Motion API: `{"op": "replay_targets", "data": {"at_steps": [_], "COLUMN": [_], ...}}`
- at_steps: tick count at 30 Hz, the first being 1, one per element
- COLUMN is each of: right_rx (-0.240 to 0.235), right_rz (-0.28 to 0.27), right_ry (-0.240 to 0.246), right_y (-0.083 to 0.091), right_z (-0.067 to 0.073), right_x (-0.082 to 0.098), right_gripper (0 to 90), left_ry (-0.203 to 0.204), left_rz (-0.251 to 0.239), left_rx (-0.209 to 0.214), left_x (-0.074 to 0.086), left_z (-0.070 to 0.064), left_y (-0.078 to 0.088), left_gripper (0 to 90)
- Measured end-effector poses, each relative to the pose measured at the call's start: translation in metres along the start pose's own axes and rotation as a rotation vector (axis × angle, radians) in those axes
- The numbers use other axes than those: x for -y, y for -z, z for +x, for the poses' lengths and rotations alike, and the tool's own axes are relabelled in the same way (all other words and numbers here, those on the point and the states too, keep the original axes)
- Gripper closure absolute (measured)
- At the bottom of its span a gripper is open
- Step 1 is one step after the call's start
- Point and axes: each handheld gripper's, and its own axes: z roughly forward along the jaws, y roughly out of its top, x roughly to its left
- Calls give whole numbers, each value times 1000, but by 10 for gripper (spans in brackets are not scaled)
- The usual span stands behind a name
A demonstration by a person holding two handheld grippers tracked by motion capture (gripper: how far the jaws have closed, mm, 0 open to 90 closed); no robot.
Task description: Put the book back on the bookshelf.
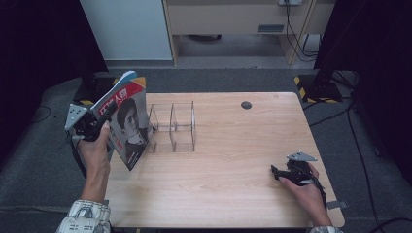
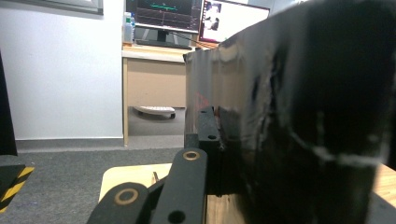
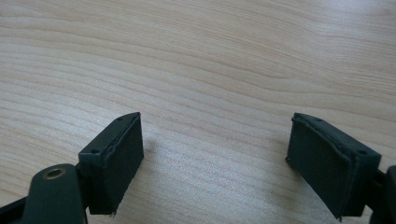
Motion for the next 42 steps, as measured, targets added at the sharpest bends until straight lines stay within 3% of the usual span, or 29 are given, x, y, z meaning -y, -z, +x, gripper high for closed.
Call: {"op": "replay_targets", "data": {"at_steps": [14, 22, 34, 42], "right_rx": [2, 0, -1, -1], "right_rz": [-4, -3, -3, -2], "right_ry": [2, 4, 5, 4], "right_y": [0, 0, 0, 0], "right_z": [1, 1, 1, 1], "right_x": [0, 0, 0, 0], "right_gripper": [186, 187, 187, 186], "left_ry": [-45, -63, -106, -72], "left_rz": [-13, -27, -1, -28], "left_rx": [-2, -25, -57, -52], "left_x": [4, 0, 3, 4], "left_z": [-9, -7, -10, -6], "left_y": [3, 5, 3, 2], "left_gripper": [863, 863, 863, 862]}}
